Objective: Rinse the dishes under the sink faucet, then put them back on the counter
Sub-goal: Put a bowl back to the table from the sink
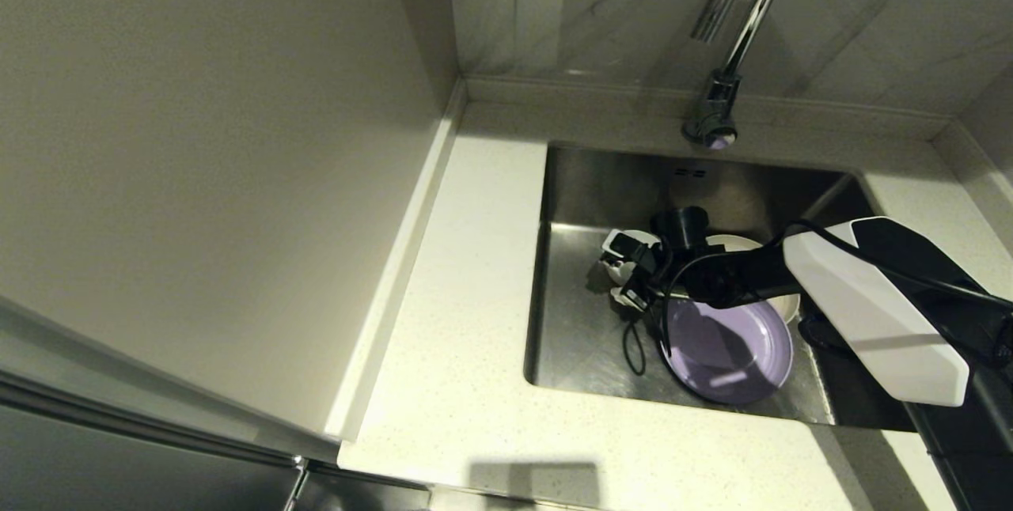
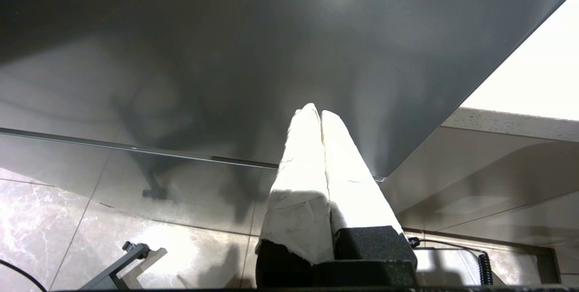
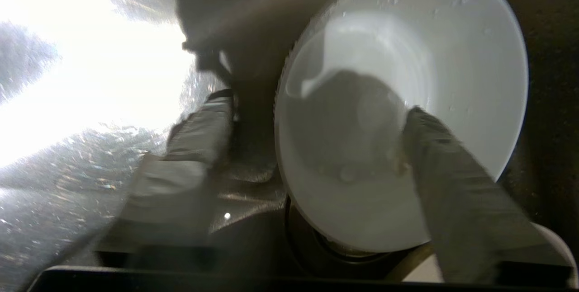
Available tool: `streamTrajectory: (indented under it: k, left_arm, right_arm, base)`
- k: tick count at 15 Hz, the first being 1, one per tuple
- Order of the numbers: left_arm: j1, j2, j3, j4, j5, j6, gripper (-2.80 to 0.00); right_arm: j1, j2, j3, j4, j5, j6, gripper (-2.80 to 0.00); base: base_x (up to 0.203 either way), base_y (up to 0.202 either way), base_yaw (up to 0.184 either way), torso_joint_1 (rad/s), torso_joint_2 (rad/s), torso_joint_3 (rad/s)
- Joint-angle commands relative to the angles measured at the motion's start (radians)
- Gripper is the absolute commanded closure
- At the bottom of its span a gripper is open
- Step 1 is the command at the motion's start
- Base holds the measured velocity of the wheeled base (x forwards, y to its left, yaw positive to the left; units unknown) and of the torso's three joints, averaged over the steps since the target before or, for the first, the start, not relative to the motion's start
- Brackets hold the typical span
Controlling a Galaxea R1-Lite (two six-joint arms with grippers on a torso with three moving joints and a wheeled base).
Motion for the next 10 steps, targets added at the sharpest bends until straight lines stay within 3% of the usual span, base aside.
streamTrajectory:
  k: [1, 10]
  left_arm:
    - [0.000, -0.002, 0.000, -0.001, 0.001, -0.001, 0.00]
    - [0.000, -0.002, 0.000, -0.001, 0.001, -0.001, 0.00]
  right_arm:
    - [0.002, 0.000, 0.007, -0.001, 0.000, -0.004, 0.00]
    - [-0.019, -0.052, 0.060, -0.003, 0.000, 0.009, 0.00]
  base:
    - [0.000, 0.000, 0.000, 0.000, 0.00, 0.000]
    - [0.000, 0.000, 0.000, 0.000, 0.00, 0.000]
